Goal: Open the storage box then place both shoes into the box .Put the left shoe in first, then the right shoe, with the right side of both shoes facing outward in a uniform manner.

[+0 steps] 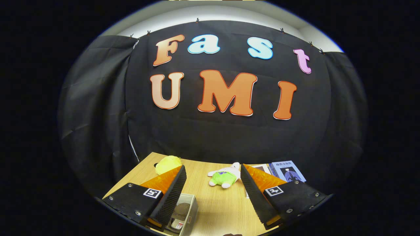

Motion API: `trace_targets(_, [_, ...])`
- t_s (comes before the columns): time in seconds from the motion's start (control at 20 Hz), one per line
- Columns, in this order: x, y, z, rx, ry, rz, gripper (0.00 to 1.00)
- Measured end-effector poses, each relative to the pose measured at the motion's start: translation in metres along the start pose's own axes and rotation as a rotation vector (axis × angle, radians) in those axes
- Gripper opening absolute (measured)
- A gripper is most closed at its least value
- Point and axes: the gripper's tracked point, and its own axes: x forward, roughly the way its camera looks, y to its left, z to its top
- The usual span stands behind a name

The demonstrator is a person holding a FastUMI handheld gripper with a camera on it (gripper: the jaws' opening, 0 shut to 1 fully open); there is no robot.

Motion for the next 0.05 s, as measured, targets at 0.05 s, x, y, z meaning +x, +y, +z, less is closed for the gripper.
trace_targets(0.05, [-0.0001, 0.0026, 0.0020, 0.005, -0.004, 0.015, 0.98])
